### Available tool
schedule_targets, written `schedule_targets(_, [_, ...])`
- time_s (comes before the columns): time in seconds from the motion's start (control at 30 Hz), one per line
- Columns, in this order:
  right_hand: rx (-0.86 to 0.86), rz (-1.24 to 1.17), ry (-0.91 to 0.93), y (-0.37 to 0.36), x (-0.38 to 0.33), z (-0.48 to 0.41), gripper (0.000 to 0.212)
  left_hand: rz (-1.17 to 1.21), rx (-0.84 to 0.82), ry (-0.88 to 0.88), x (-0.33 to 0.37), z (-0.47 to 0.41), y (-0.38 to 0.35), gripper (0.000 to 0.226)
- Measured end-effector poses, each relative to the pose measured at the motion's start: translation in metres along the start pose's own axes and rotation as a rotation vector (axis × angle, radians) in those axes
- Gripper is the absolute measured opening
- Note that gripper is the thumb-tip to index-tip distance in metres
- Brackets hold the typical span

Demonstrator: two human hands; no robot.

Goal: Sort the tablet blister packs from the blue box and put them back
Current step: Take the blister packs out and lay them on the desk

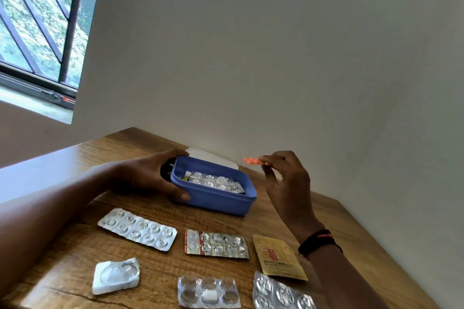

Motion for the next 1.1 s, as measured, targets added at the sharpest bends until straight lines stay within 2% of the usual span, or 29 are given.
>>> schedule_targets(0.17, [0.109,0.128,0.158,0.023,0.017,0.002,0.023,0.018,-0.007,-0.019,-0.002,0.000,-0.001,0.109])
schedule_targets(0.3, [0.172,0.168,0.204,0.033,0.025,0.002,0.010,0.044,-0.008,-0.015,-0.001,0.000,-0.001,0.115])
schedule_targets(0.47, [0.127,0.117,0.222,0.037,0.023,0.000,0.004,0.064,-0.020,-0.020,0.000,0.001,-0.002,0.117])
schedule_targets(0.53, [0.093,0.069,0.130,0.035,0.023,-0.002,0.013,0.067,-0.023,-0.031,0.000,0.002,-0.003,0.115])
schedule_targets(0.67, [-0.071,-0.210,-0.192,0.031,0.034,0.004,0.048,0.054,-0.020,-0.032,0.000,0.003,-0.002,0.115])
schedule_targets(0.7, [-0.103,-0.239,-0.241,0.030,0.038,0.006,0.047,0.054,-0.020,-0.031,0.000,0.003,-0.002,0.115])
schedule_targets(0.87, [-0.182,-0.419,-0.536,0.027,0.054,0.016,0.018,0.037,-0.001,-0.008,0.002,0.005,-0.003,0.129])
schedule_targets(1.1, [-0.455,-0.425,-0.812,0.026,0.064,0.031,0.009,0.051,0.000,0.007,0.003,0.007,-0.003,0.128])
Point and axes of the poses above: each hand's wrist, its own z-axis away from the middle knuckle, its own y-axis out of the back of the hand, x = y × z, the point moved 2 cm from there along -z, towards the middle knuckle, and after that the axes turned 15 degrees about y, right-handed, at the moved point
